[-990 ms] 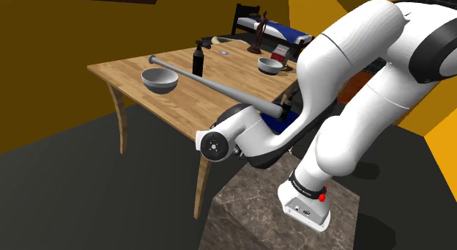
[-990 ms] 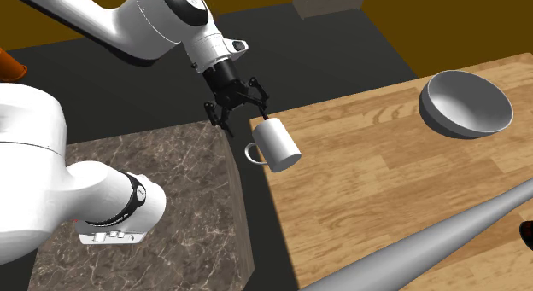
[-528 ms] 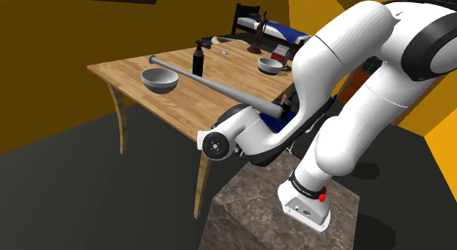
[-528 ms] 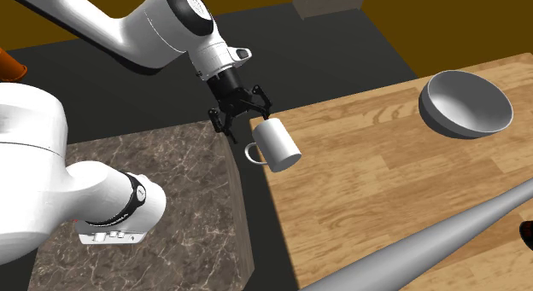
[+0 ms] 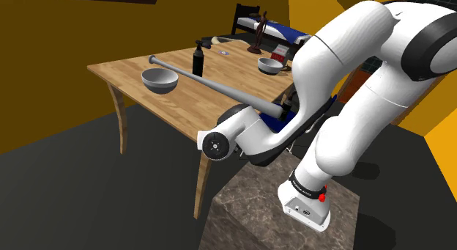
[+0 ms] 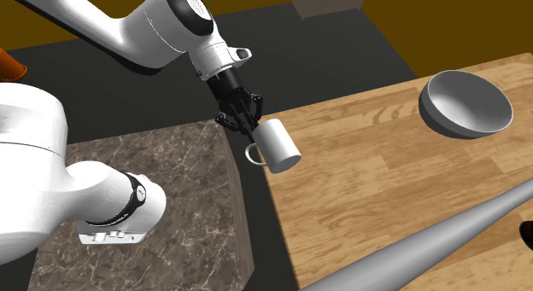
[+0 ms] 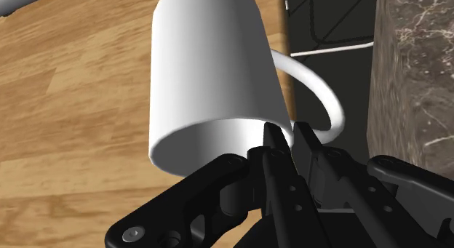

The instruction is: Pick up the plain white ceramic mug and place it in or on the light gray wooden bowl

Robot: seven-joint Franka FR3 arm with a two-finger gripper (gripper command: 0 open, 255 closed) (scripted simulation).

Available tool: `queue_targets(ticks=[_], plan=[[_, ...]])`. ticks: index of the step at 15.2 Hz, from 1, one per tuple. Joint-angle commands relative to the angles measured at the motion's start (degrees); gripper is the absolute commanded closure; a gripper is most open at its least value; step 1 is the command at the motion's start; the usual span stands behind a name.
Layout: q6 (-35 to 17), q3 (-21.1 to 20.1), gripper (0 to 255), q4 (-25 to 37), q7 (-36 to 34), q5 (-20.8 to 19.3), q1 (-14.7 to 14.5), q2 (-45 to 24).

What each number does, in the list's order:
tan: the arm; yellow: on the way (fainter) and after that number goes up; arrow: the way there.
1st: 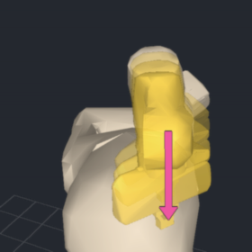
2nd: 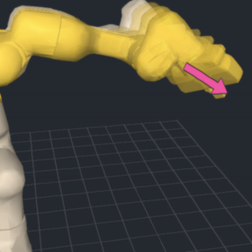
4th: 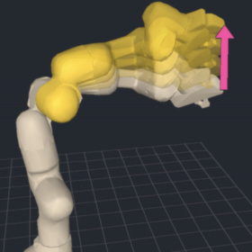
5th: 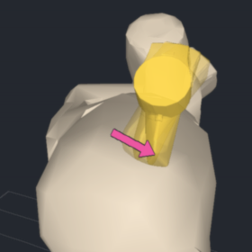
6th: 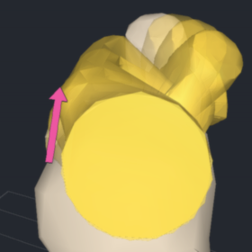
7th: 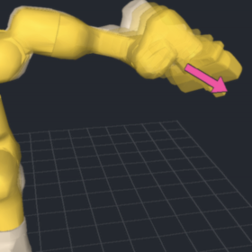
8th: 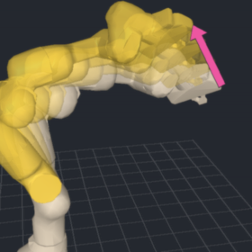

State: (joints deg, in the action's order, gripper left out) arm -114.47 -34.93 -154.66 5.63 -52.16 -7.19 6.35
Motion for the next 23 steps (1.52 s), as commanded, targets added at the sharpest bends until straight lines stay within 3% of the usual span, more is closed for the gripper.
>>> queue_targets(ticks=[1,5,23], plan=[[-0.02,0.01,255,0.0,0.0,-0.01,0.0,-0.01],[-0.02,0.01,255,0.0,-0.01,-0.02,0.01,-0.02],[5.19,3.06,255,0.83,17.08,10.69,-3.9,16.43]])
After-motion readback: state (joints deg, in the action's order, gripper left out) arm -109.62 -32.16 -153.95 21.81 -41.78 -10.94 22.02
